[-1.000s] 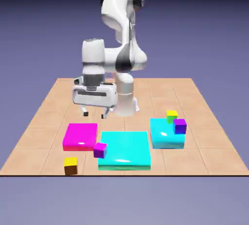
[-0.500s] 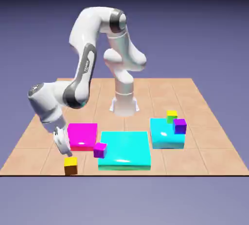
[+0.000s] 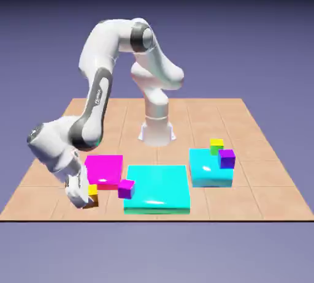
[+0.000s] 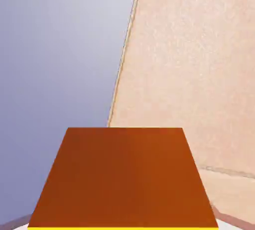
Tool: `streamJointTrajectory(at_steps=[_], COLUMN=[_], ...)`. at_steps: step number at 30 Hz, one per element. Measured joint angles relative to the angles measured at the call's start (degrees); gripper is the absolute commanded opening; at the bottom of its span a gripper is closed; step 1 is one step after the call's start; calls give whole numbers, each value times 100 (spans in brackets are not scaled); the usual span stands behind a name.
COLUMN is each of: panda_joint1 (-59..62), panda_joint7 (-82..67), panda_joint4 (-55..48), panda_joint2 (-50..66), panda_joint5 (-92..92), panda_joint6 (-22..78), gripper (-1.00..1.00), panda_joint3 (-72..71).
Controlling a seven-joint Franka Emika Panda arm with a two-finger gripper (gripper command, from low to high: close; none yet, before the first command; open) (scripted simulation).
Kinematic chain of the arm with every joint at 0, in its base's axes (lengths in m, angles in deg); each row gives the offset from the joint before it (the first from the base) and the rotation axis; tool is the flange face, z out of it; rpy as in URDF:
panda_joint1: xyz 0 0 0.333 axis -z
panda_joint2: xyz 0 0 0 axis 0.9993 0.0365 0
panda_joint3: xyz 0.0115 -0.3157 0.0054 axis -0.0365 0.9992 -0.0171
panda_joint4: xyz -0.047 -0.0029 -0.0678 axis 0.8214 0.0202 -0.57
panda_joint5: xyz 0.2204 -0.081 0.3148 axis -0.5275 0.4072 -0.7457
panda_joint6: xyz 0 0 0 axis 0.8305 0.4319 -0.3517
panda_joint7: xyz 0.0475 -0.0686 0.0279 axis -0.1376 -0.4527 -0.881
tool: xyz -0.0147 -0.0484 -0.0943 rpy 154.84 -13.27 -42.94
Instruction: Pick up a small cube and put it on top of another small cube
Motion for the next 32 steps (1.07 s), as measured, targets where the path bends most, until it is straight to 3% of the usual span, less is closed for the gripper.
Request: streamJointTrajectory(at_steps=[3, 22, 25, 29, 30, 32], panda_joint1=[-571, -4526, -4703, -4635, -4630, -4633], panda_joint7=[-734, -4575, -4619, -4340, -4312, -4302], panda_joint4=[95, 3454, 3727, 4306, 4365, 4365], panda_joint2=[-245, -3900, -4185, -3687, -3636, -3636], panda_joint5=[126, 2570, 2742, 3077, 3111, 3131], panda_joint6=[225, 773, 639, -356, -457, -460], gripper=[-100, -100, -100, -100, 100, 100], panda_joint3=[-344, -2334, -2312, -2270, -2265, -2266])
